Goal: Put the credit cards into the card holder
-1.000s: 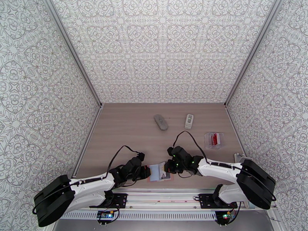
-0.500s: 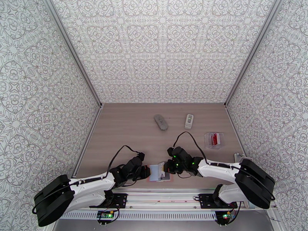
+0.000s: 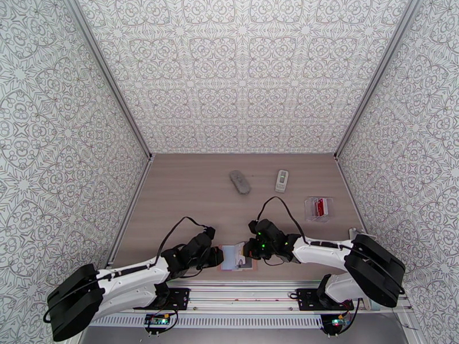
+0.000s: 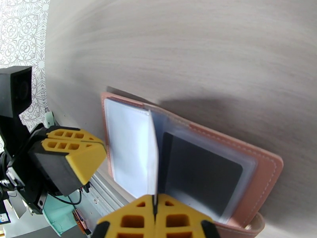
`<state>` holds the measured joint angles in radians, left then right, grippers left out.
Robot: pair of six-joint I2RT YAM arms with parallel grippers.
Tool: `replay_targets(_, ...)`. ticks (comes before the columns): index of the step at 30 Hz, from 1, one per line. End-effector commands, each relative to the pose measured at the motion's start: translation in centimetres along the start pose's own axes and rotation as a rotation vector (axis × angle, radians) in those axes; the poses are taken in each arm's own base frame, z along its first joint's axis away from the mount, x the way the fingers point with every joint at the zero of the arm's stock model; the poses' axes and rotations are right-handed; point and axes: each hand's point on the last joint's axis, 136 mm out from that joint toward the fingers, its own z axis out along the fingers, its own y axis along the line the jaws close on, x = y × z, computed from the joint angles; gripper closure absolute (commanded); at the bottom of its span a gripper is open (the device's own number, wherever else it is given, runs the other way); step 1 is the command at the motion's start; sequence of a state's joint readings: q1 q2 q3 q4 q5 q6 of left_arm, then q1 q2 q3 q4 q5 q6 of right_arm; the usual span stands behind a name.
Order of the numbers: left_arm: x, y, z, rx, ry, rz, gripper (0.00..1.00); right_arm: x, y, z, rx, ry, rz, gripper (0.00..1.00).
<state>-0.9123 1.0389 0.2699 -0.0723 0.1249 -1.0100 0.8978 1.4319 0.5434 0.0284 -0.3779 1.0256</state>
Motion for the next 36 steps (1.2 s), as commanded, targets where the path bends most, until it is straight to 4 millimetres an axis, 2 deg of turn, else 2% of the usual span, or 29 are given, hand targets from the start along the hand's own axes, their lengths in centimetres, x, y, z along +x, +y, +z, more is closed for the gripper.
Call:
replay_targets(1,-0.2,-0.8,-0.3,0.002,-0.003,0.039,0.92,0.8,-1.5,0.4,0.037,0.017,0.027,1.00)
replay_targets(6,0.2,-1.1,0.3,0.013,0.011,0.056,0.93,0.8,-1.5,0.4,0.035,0.017,0.027,1.00)
replay_targets(13,0.7,0.4,1.3,-0.041,0.027,0.031,0.95,0.9,-1.4,0.2,0.031,0.018,0.030,1.00)
replay_targets(16,1.0,1.2,1.4,-0.071,0.031,0.018,0.97,0.9,-1.2,0.0,0.024,0.014,0.032,1.00)
replay_targets(23,1.1,1.5,1.0,-0.085,0.029,0.009,1.00,0.9,-1.2,-0.4,0.020,0.006,0.036,1.00)
replay_targets(29,0.8,0.6,0.2,-0.062,0.017,0.022,0.96,1.0,-1.5,-0.1,0.023,0.013,0.042,1.00)
replay_targets(34,0.0,-2.2,-0.6,0.043,-0.011,0.075,0.93,1.1,-1.9,0.0,0.030,0.013,0.046,1.00)
replay_targets(36,-0.2,-2.7,-0.7,0.057,-0.019,0.082,0.92,1.1,-1.9,0.1,0.030,0.015,0.045,1.00)
